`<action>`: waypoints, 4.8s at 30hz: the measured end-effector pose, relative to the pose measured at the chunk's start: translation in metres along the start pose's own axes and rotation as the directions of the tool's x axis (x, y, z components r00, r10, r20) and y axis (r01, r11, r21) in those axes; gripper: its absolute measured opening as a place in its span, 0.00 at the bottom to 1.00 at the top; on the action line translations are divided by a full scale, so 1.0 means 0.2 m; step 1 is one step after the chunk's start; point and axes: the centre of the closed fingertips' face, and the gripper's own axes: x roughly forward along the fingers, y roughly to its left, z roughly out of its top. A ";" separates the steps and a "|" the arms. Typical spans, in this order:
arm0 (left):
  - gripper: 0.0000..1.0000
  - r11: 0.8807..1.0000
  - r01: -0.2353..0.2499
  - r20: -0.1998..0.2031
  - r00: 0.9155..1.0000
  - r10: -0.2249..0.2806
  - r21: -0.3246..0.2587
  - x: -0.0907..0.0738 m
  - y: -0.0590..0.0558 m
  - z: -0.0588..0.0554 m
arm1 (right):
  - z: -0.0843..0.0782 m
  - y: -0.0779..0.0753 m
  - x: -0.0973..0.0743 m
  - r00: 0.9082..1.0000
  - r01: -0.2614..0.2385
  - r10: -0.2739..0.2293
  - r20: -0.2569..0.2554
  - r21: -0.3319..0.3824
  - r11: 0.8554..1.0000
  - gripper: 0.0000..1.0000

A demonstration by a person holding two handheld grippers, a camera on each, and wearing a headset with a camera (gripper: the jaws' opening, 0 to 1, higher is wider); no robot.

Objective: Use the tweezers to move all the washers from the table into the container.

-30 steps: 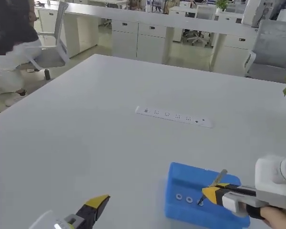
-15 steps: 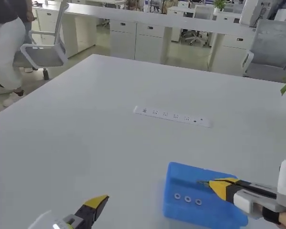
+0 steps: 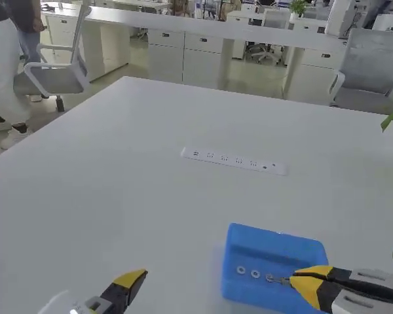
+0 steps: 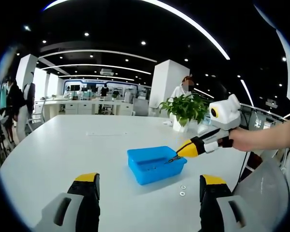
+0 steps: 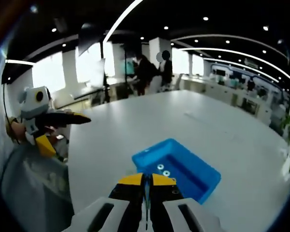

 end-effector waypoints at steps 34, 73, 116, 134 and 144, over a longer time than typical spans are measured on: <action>0.70 0.988 0.153 -0.086 0.985 -0.152 0.006 0.02 -0.15 -0.06 | -0.37 0.53 0.05 0.848 -0.341 0.144 -0.510 -0.316 0.885 0.01; 0.00 0.809 0.503 -0.299 0.857 -0.420 0.304 -0.01 -0.45 -0.18 | -0.24 0.62 0.13 0.945 -0.325 0.297 -0.136 -0.314 0.892 0.04; 0.00 0.745 0.597 -0.343 0.795 -0.501 0.296 0.11 -0.48 -0.13 | -0.37 0.50 0.10 0.899 -0.394 0.320 -0.297 -0.235 0.888 0.03; 0.45 0.950 0.308 -0.245 0.926 -0.287 0.050 -0.03 -0.32 -0.26 | -0.35 0.24 0.01 0.951 -0.218 0.209 -0.229 -0.016 0.976 0.04; 0.58 0.964 0.266 -0.167 0.952 -0.258 0.025 -0.01 -0.27 -0.21 | -0.35 0.20 0.05 0.956 -0.198 0.208 -0.207 0.065 0.978 0.05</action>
